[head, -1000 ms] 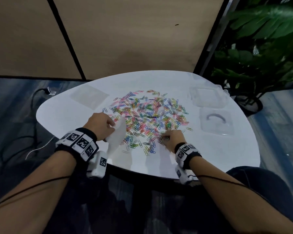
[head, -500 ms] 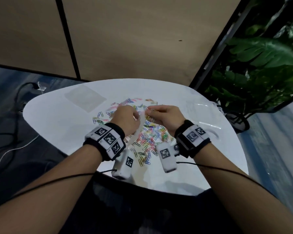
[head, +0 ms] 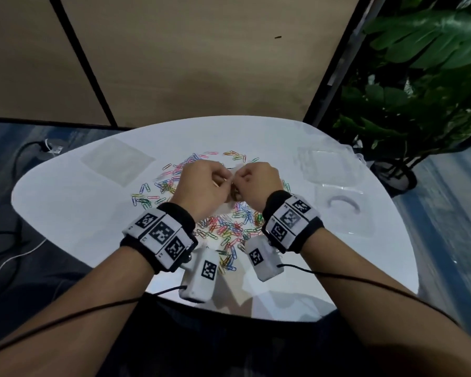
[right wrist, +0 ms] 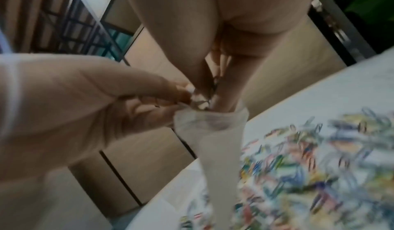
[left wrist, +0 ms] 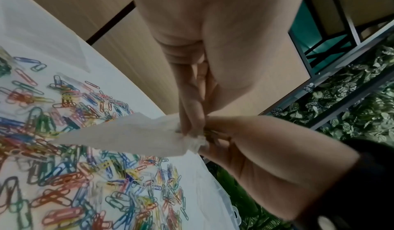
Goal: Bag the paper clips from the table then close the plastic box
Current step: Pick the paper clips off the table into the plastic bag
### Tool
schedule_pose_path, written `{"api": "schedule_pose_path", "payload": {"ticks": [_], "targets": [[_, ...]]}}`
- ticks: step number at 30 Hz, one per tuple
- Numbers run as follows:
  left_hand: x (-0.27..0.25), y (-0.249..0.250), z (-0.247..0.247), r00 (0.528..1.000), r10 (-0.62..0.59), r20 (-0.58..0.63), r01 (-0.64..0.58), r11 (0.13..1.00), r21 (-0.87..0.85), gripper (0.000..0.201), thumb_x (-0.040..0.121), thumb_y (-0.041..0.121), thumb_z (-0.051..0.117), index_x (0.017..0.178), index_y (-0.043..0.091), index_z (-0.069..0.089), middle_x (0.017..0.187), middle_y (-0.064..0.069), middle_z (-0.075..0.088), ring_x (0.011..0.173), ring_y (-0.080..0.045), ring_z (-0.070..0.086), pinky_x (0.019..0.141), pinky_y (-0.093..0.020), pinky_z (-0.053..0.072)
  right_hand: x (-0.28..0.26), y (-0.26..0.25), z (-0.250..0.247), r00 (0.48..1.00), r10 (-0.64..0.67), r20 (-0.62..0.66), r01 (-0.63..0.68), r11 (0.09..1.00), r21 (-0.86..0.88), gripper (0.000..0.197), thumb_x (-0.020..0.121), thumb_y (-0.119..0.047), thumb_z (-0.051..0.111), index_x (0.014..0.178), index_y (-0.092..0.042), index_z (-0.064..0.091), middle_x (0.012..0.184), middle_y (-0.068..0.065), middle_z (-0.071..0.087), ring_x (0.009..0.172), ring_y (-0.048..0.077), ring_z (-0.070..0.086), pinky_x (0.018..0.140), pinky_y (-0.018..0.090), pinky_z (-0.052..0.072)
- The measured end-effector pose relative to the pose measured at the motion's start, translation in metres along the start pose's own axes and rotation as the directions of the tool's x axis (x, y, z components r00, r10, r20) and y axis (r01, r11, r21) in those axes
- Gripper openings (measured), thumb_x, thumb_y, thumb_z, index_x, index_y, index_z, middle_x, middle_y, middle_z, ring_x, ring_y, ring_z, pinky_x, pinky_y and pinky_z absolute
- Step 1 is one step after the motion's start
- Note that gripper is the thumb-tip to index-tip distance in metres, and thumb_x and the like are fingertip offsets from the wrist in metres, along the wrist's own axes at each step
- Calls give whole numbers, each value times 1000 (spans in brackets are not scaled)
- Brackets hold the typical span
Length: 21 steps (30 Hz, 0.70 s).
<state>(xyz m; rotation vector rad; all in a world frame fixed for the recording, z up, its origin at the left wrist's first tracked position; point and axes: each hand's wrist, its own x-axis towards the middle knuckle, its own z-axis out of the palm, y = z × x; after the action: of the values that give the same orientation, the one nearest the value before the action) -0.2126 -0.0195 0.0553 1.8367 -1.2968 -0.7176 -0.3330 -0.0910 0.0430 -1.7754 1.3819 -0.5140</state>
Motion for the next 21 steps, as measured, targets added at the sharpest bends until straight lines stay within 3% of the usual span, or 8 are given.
{"api": "schedule_pose_path", "payload": {"ticks": [3,5,8,11,14,17,19,21], "targets": [[1,1,-1,1000,-7,17,6,1000,23,9,88,4,69,94,5,76,81,-11,76,64,-17,75,70,-31,64,1,7,5,985,26,169,-40,996,78,44,85,0,52,49,-20,66,51,-2,59,60,27,55,64,36,48],[2,-1,-2,1000,-25,14,25,999,25,10,87,2,68,93,6,75,79,-13,75,62,-15,75,66,-28,64,2,9,4,976,-16,218,-7,995,102,30,78,2,57,65,-19,73,64,2,66,66,27,60,68,37,51],[5,-3,-5,999,-51,-14,51,998,38,12,88,1,67,93,9,74,77,-10,74,56,-9,74,51,-16,57,1,8,-12,983,-119,140,105,988,109,20,83,-2,67,100,-10,73,91,6,75,83,18,73,78,29,60],[6,-4,-12,997,-63,-39,64,998,10,11,86,1,68,88,9,75,79,-12,73,57,-18,75,57,-27,62,-2,20,-33,985,-140,106,115,971,209,14,90,1,60,90,-7,72,86,14,74,77,23,74,68,31,61],[8,-9,-18,997,-77,-32,78,997,20,15,85,-2,66,85,11,75,80,-14,72,61,-18,75,55,-22,57,-3,47,-47,995,-13,94,-5,982,187,16,89,4,60,88,-7,72,87,16,72,70,21,70,65,31,60],[4,-15,-11,994,-88,59,82,992,98,28,86,0,64,105,19,72,84,-7,73,76,-17,72,60,-20,53,-12,67,-37,984,85,155,-119,968,223,28,87,-10,70,114,-6,69,109,11,67,88,20,68,81,33,60],[-3,-21,4,979,-119,169,93,984,153,41,88,7,63,126,23,62,106,-7,69,97,-23,67,74,-25,53,-16,72,-21,975,96,201,-114,990,81,39,86,-20,72,123,-12,66,126,4,64,104,19,65,94,38,54],[-2,-21,11,966,-138,217,90,972,218,46,93,18,62,138,21,53,124,-14,63,109,-32,63,90,-35,54,-15,67,-9,966,75,246,-109,985,130,31,90,-6,62,121,-9,66,127,10,65,103,25,68,93,44,55]]}}
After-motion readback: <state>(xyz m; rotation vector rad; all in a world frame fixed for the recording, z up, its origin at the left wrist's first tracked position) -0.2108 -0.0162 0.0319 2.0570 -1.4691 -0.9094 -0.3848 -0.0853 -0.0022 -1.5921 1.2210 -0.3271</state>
